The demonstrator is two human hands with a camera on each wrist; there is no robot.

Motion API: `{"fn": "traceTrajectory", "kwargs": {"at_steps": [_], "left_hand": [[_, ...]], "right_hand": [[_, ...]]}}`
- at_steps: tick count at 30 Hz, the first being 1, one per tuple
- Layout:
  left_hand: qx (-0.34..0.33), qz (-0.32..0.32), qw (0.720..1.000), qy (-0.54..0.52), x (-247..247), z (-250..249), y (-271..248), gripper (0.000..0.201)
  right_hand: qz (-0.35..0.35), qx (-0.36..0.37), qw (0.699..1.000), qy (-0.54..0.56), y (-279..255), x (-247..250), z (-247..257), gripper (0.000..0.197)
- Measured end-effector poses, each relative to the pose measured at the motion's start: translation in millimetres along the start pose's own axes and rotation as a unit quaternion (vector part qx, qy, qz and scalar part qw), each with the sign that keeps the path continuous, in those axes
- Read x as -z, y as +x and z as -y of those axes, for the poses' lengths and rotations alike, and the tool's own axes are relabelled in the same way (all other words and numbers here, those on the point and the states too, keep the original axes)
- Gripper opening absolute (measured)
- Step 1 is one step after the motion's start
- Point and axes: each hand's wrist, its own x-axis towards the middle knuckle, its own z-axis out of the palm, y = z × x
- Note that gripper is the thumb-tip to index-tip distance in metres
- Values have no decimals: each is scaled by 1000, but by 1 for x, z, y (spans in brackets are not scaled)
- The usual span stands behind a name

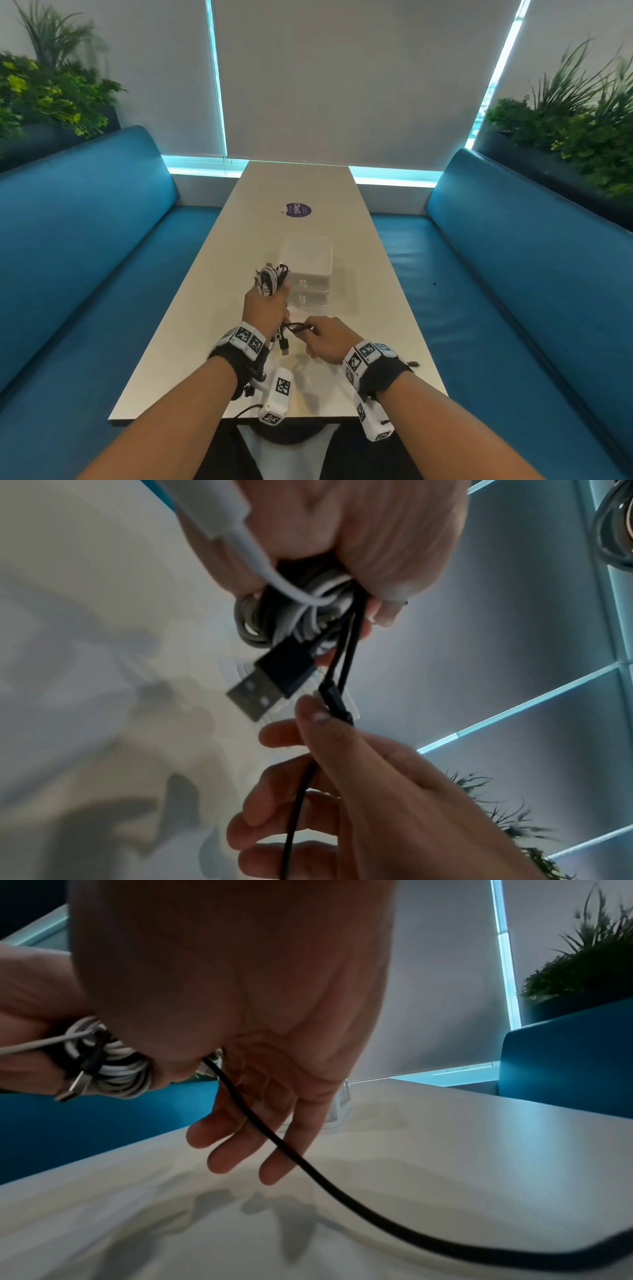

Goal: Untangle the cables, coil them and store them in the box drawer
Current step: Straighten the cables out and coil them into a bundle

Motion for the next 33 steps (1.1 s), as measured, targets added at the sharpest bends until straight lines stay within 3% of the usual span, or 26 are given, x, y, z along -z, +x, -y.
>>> {"fn": "traceTrajectory", "kwargs": {"at_steps": [5,11,17,23,29,33], "left_hand": [[-20,20,999,32,2,0,-4,33],[-39,69,988,129,0,0,-11,18],[-21,126,988,82,-1,1,-11,23],[-7,55,998,43,-3,-4,-8,33],[16,80,997,13,-8,-11,-13,21],[8,102,992,75,-2,-7,-7,24]], "right_hand": [[31,-40,999,7,-2,4,1,41],[23,-33,999,-3,7,7,-2,26],[2,-38,999,-13,12,8,-6,28],[27,-43,999,-20,9,6,-4,38],[91,-79,992,-33,12,0,-4,32],[112,-79,989,-53,7,-2,-7,48]]}}
